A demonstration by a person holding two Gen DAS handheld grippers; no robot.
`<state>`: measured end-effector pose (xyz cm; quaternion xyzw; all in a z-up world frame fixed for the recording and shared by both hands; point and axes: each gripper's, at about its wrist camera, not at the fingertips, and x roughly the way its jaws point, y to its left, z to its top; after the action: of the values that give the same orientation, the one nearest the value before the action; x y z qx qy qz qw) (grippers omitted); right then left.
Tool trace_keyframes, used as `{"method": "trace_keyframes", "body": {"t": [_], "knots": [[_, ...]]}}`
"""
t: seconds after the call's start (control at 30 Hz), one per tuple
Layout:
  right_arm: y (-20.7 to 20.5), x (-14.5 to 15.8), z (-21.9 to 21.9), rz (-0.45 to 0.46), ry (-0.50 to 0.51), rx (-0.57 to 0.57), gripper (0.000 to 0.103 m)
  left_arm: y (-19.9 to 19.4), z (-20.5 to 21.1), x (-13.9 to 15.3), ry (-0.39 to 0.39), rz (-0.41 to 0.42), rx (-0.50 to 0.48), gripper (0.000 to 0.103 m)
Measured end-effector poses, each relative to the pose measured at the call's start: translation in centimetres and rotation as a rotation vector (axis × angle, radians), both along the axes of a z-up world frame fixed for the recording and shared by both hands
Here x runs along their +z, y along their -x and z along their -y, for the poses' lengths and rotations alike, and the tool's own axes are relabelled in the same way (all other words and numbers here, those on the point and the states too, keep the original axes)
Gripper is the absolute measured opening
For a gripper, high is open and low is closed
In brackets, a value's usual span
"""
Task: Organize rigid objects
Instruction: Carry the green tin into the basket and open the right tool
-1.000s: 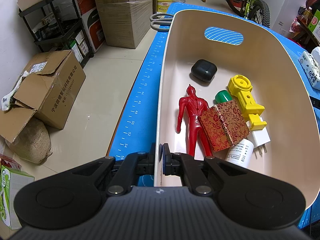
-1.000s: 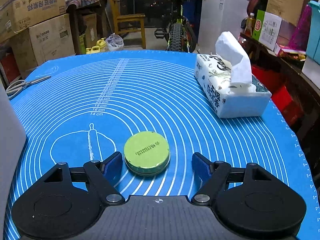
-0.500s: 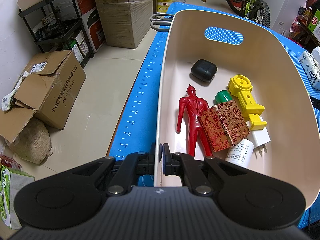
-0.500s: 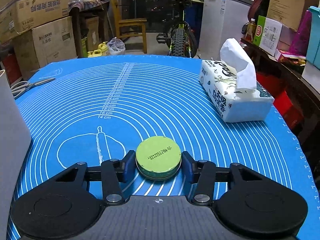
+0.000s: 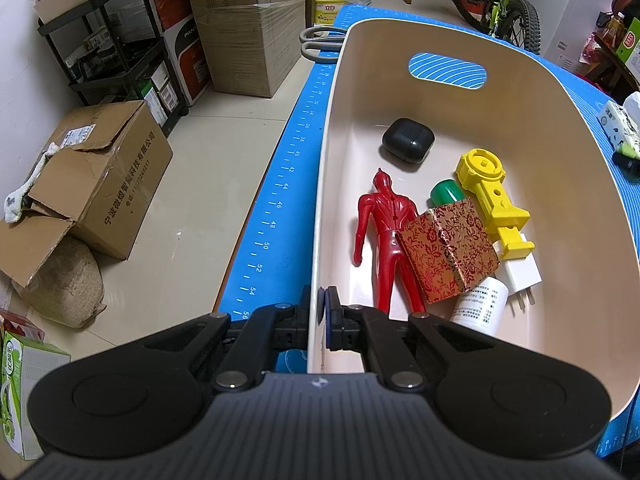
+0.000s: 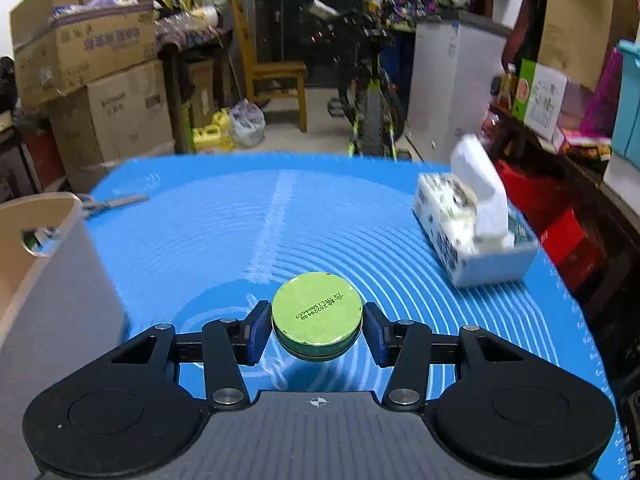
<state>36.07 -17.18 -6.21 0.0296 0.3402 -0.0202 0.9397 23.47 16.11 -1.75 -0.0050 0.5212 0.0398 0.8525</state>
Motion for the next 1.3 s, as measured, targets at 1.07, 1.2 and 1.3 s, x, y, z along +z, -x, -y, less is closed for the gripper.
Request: {"method": "trace_keyframes", "body": {"t": [1.07,1.2,1.3], "knots": [[6.3,7.6,-15.0,0.135,-0.016,0.383,0.054,0.1,-0.1,0.1,-0.016,-0.003,0.001,0.008],[6.6,7.3,-16.8,0.114,-0.003,0.408,0.054,0.2,0.1,0.1,-0.019,-0.004,0.000,0.008],[6.5,6.9,-18.0,0.061,-0.001,0.449,0.054,0.2,0.0,0.1,-0.020,-0.004,0.000,0.008]]}}
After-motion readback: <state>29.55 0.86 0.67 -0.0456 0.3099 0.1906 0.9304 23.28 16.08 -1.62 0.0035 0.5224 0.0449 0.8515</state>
